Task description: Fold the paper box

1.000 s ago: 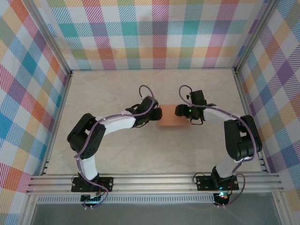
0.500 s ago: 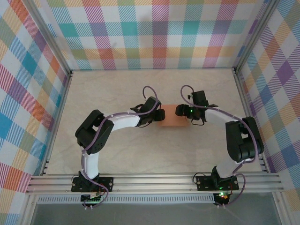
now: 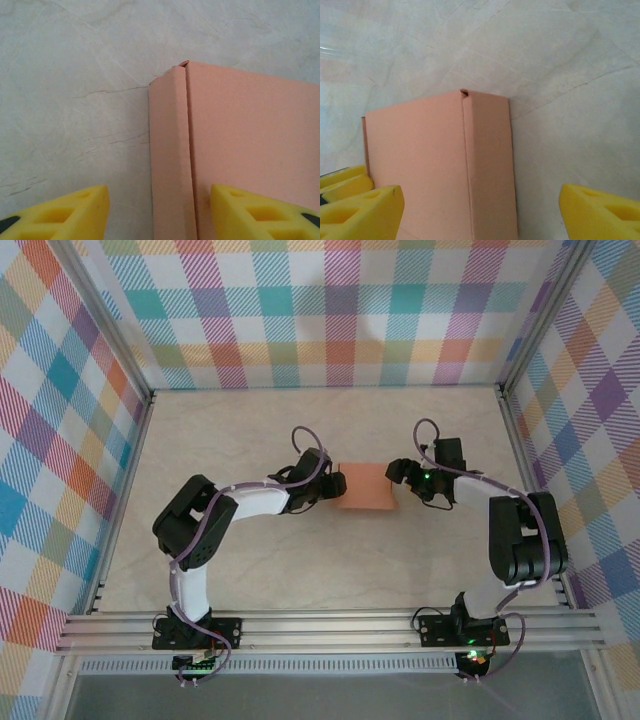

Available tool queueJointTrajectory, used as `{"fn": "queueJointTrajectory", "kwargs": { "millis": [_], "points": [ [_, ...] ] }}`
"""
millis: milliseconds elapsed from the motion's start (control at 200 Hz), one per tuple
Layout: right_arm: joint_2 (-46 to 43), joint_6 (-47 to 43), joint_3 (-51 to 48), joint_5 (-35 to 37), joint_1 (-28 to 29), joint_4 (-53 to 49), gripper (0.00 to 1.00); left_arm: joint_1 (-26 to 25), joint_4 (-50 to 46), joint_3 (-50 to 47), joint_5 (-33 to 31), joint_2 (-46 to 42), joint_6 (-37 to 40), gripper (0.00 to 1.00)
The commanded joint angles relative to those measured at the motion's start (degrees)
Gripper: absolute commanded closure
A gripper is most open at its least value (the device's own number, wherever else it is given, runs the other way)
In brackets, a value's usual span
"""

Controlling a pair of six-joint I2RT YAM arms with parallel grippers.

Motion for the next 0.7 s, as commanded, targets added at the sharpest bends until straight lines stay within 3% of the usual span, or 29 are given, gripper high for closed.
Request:
{"fn": "queueJointTrajectory", "kwargs": {
  "millis": [0,260,695],
  "points": [
    [2.6,2.2,-0.6,-6.5,-0.8,4.4,0.19,1.2,2.7,-2.7,3.0,-2.0,-1.8,0.48],
    [6.1,4.9,-1.4,-11.8,-1.7,10.0,0.19,4.7,18.5,-9.0,15.2,-0.8,-6.6,0.58],
    [6.3,5.8,-2.3,-13.9,-1.7,12.5,0.20,7.1,26.1,-14.3,18.6,-2.1,-8.7,0.70]
  ]
}}
